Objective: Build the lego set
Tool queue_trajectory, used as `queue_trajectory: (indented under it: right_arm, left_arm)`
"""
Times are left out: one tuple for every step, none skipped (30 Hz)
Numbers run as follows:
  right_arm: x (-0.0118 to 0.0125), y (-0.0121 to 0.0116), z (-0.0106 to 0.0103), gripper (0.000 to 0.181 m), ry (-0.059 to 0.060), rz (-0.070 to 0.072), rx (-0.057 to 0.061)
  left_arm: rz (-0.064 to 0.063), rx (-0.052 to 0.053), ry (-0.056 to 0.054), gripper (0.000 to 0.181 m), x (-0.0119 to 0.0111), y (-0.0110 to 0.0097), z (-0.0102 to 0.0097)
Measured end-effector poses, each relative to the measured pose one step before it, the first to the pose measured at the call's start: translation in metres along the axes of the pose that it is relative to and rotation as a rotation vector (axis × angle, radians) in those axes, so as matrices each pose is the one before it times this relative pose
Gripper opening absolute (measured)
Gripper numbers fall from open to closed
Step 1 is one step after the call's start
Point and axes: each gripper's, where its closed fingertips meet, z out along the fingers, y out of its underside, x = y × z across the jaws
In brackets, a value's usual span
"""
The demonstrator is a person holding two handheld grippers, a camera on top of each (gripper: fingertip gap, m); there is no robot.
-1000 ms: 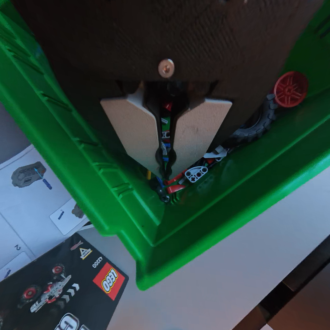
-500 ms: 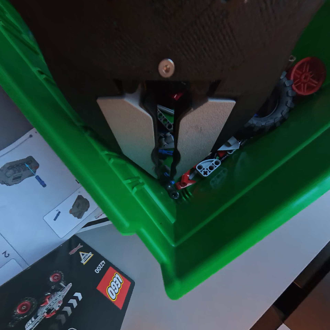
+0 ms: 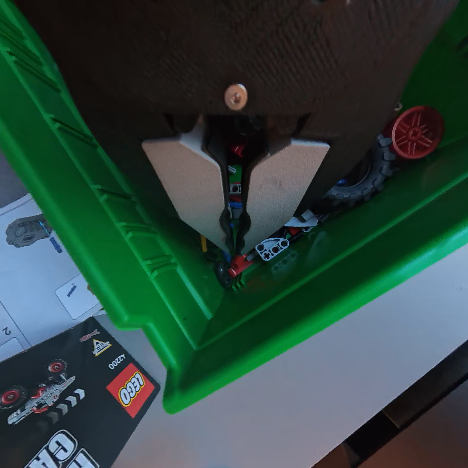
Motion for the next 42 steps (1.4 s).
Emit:
queue_trajectory:
  right_arm:
    - [0.00001,0.00007,0.00003,0.0,-0.0004,0.0,-0.0006]
    - [0.00002,0.00005,0.00005,0.0,-0.0001,0.0004,-0.0004]
    - [0.00001,0.0,0.00007,0.0,0.0,0.0008,0.0]
    - [0.0001,0.0001,0.0,0.0,0.0002,0.0008,-0.0003]
    - [0.00013,0.00008,0.0001,0.0,0.0002,0.0004,-0.0007]
    - [0.00001,0.00002,0.00008,0.0,0.0001,0.0002,-0.0007]
    - [-0.00007,0.00008,0.00006,0.0,0.0001,-0.0003,-0.0005]
    - [0.0,0.00013,0.00004,0.0,0.0003,-0.0008,-0.0008]
    - [0.00003,0.0,0.00002,0.0,0.0003,-0.0008,-0.0004]
    - [-0.00014,0.00001,0.00003,0.0,0.0,-0.0003,0.0001]
    - [0.00006,-0.00001,0.00008,0.0,0.0,0.0,0.0]
    - [0.00001,0.00005,-0.00005,0.0,-0.0003,0.0002,0.0001]
    - [-0.00003,-0.0001,-0.00003,0.0,-0.0004,0.0003,0.0002]
    - [-0.00003,-0.00003,0.00001,0.0,-0.0003,-0.0001,0.0002]
    - [-0.00007,0.0001,-0.00004,0.0,0.0,-0.0005,-0.0001]
    - [-0.00005,-0.00008,0.00006,0.0,-0.0001,-0.0003,0.0001]
    - [0.00002,0.00005,-0.00004,0.0,-0.0002,0.0002,0.0001]
    - [0.00004,-0.00001,0.00007,0.0,-0.0001,0.0001,0.0]
    - [-0.00004,0.0,-0.00007,0.0,0.0002,-0.0001,0.0001]
    - [0.00007,-0.00007,0.00004,0.0,0.0004,-0.0002,0.0005]
    - [-0.00003,-0.00001,0.00002,0.0,0.0001,-0.0002,-0.0004]
    - [-0.00005,0.00022,0.00006,0.0,-0.0002,-0.0002,-0.0015]
    - [-0.00004,0.00009,0.00006,0.0,0.0002,-0.0005,-0.0005]
    - [-0.00003,-0.00013,0.00001,0.0,0.0004,-0.0006,0.0005]
    - [0.0,0.00011,0.00003,0.0,0.0002,-0.0002,-0.0002]
    - [-0.00002,0.0,0.0,0.0,-0.0001,0.0002,0.0]
    - [0.00005,-0.00008,-0.00006,0.0,-0.0002,0.0003,0.0004]
    - [-0.00005,-0.00001,0.00001,0.0,-0.0002,0.0002,0.0001]
    - [0.00003,0.0,0.0,0.0,0.0,-0.0004,0.0]
    - [-0.00006,0.00003,0.0,0.0,0.0001,-0.0006,0.0004]
    - [-0.00005,-0.00004,0.00004,0.0,0.0,-0.0001,-0.0002]
    - [-0.00001,0.00004,-0.00002,0.0,0.0,0.0001,-0.0003]
    - [0.00007,-0.00001,-0.00001,0.0,0.0001,0.0001,0.0005]
    - [0.00001,-0.00014,-0.00002,0.0,0.0,0.0004,0.0004]
    - [0.00002,0.00009,-0.00006,0.0,-0.0001,0.0005,-0.0002]
    - [0.00006,0.00002,0.00006,0.0,-0.0001,0.0001,-0.0002]
    - [-0.00007,0.0,0.00002,0.0,-0.0002,-0.0002,-0.0005]
    - [-0.00008,0.00008,0.00006,0.0,0.0,-0.0004,-0.0005]
    - [-0.00005,0.00002,0.00009,0.0,0.0,-0.0007,0.0]
    - [-0.00011,-0.00004,-0.00003,0.0,0.0,-0.0003,-0.0001]
    - [0.00002,0.00004,0.00005,0.0,-0.0002,0.0004,-0.0003]
    - [0.00007,-0.00001,-0.0001,0.0,-0.0001,0.0004,-0.0001]
  left_arm:
    - [0.0094,-0.0043,-0.0034,0.0,0.00063,0.00052,0.00044]
    - [0.0108,-0.0042,-0.0004,0.001,0.00115,0.00063,0.0005]
    - [0.0092,-0.006,0.0003,0.002,0.00106,0.00092,0.00054]
    - [0.0081,-0.0059,-0.0014,0.003,0.0007,0.00088,0.00041]
    - [0.0068,-0.002,-0.0033,0.004,0.00046,0.00027,0.00047]
    - [0.0068,-0.0018,-0.0008,0.005,0.00068,0.00016,0.0004]
    - [0.0065,-0.0006,0.0034,0.005,0.00121,0.00011,0.00028]
    - [0.0059,0.0008,0.0083,0.007,0.00188,-0.00026,0.00024]
    - [0.004,0.0016,0.0091,0.009,0.00192,-0.00032,0.00002]
    - [0.0011,0.0005,0.0053,0.01,0.00118,-0.0002,-0.00007]
    - [0.0008,0.0,0.0066,0.011,0.00109,0.00003,-0.00011]
    - [-0.0016,0.0005,0.0058,0.012,0.0008,-0.00019,-0.00015]
    - [-0.0037,0.0019,0.0045,0.012,0.00056,-0.00039,-0.00018]
    - [-0.0037,0.0048,0.0042,0.012,0.00075,-0.00088,-0.00002]
    - [-0.0033,0.0066,0.0059,0.011,0.00126,-0.00117,0.00004]
    - [-0.0013,0.007,0.004,0.01,0.00129,-0.00136,0.0001]
    - [0.0032,0.0082,0.0006,0.008,0.00105,-0.00155,0.0004]
    - [0.0088,0.0088,-0.0044,0.006,0.00061,-0.00144,0.001]
    - [0.0114,0.0031,-0.0104,0.004,-0.00003,-0.00032,0.0015]
    - [0.0144,-0.0103,-0.0093,0.003,0.0004,0.00176,0.00164]
    - [0.0158,-0.0132,-0.0101,0.003,0.00028,0.00216,0.00137]
    - [0.0115,-0.0003,-0.0105,0.003,-0.0004,0.00007,0.00044]
    - [0.0021,0.001,-0.0049,0.003,-0.00039,-0.00024,-0.00008]
    - [-0.0035,-0.0013,0.0024,0.004,-0.00007,0.00022,0.00009]
    - [-0.0066,-0.0003,0.0051,0.005,-0.0001,0.00023,0.00002]
    - [-0.0068,-0.002,0.0046,0.005,-0.00017,0.0004,0.00005]
    - [-0.004,-0.0012,0.0043,0.005,0.00009,0.0003,0.00001]
    - [-0.0005,-0.0021,0.0013,0.005,0.00004,0.00043,0.00034]
    - [0.0016,-0.0037,-0.0022,0.005,-0.00005,0.00066,0.00051]
    - [0.0038,-0.0047,-0.004,0.005,-0.0001,0.00062,0.00057]
    - [0.0066,-0.0067,-0.005,0.005,0.00004,0.00101,0.00074]
    - [0.0077,-0.0059,-0.0059,0.004,0.00007,0.00084,0.00059]
    - [0.0067,-0.0005,-0.004,0.004,0.00018,-0.00002,-0.00004]
    - [0.0044,-0.0003,0.0016,0.003,0.00077,-0.00001,-0.00007]
    - [0.0018,-0.0008,0.0012,0.003,0.00033,0.00011,-0.00004]
    - [-0.0008,0.0,0.0012,0.002,0.00001,0.00006,-0.00004]
    - [-0.0023,0.0005,0.0027,0.002,0.00013,-0.00022,-0.00024]
    - [-0.0017,0.0034,0.0012,0.001,-0.00018,-0.00054,-0.00056]
    - [-0.0011,0.0047,-0.0002,0.001,-0.00055,-0.00065,-0.00064]
    - [-0.0027,0.0018,0.001,0.001,-0.00064,-0.00016,-0.00056]
    - [-0.0063,0.001,0.0013,0.001,-0.0007,-0.00009,-0.00027]
    - [-0.0065,0.0021,0.004,0.001,-0.00003,-0.00035,-0.00036]
